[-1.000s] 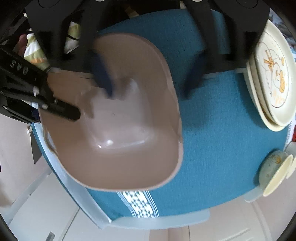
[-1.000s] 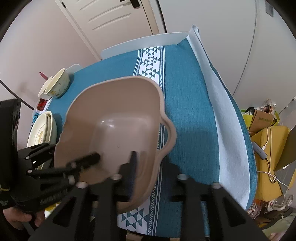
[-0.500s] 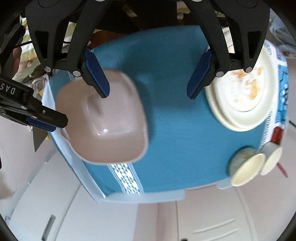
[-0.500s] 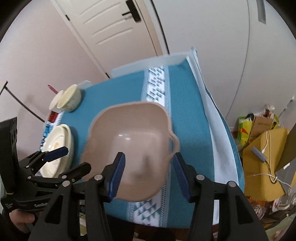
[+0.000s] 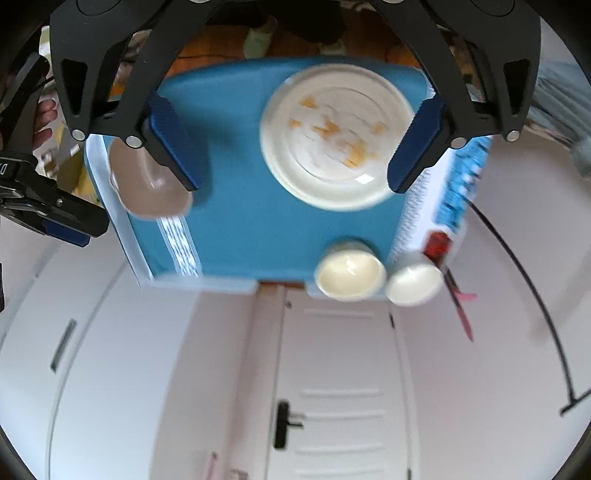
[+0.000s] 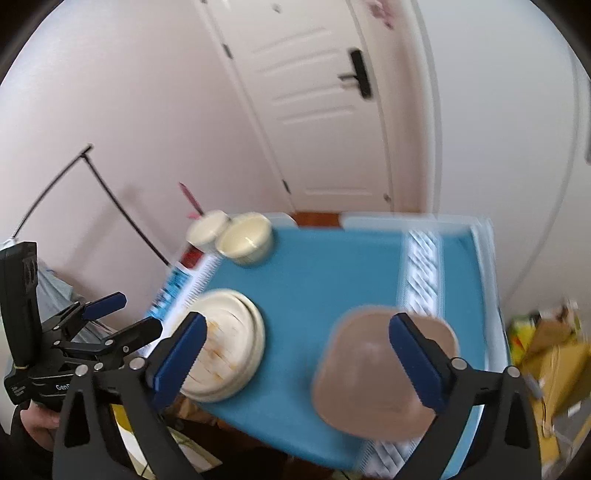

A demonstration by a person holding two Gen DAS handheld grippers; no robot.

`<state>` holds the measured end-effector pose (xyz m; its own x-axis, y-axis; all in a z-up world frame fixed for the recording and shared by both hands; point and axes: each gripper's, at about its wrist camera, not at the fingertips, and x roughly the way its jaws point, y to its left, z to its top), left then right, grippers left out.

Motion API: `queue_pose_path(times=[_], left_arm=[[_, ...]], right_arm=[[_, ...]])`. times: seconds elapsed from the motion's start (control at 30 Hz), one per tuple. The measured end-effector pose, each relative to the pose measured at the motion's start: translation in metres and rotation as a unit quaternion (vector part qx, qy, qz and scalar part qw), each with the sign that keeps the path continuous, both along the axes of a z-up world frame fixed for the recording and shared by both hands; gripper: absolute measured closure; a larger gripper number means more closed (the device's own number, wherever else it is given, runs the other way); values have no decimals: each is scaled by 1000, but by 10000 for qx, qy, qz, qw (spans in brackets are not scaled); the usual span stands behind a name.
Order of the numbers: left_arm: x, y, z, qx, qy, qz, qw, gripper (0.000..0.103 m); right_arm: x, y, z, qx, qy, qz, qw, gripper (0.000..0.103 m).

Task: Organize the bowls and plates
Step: 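Move both grippers to the cream duck-print bowl and grasp its rim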

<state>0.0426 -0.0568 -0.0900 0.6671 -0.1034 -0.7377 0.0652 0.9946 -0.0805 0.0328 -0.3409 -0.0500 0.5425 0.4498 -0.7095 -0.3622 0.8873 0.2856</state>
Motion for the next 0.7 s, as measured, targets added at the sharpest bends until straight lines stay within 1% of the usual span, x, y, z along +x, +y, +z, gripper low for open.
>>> queue_pose_path(times=[0.13, 0.27, 0.33, 0.4, 0.47, 0.63, 0.7], left_arm=[[14, 40, 19, 26, -185, 128, 9997, 2], [34, 74, 19, 49, -144, 234, 9996, 2], [47, 92, 14, -17, -45, 269, 9996, 2], [61, 110, 6, -115, 69, 280, 9995, 2], [77, 127, -5, -211, 211, 271, 9992, 3], [131, 161, -41, -609, 696, 178, 9956, 3], [150, 167, -55, -687, 865, 116, 9938, 3]], right_arm=[[14, 34, 22, 52, -219, 190, 9996, 2], [36, 71, 30, -163, -196, 253, 9994, 2], [45, 87, 29, -202, -185, 234, 9994, 2], [56, 103, 28, -224, -231, 122, 9994, 2], [70, 119, 23, -297, -145, 84, 9994, 2], [114, 156, -6, -323, 316, 32, 9990, 2], [130, 167, -21, -344, 506, -36, 9981, 2]])
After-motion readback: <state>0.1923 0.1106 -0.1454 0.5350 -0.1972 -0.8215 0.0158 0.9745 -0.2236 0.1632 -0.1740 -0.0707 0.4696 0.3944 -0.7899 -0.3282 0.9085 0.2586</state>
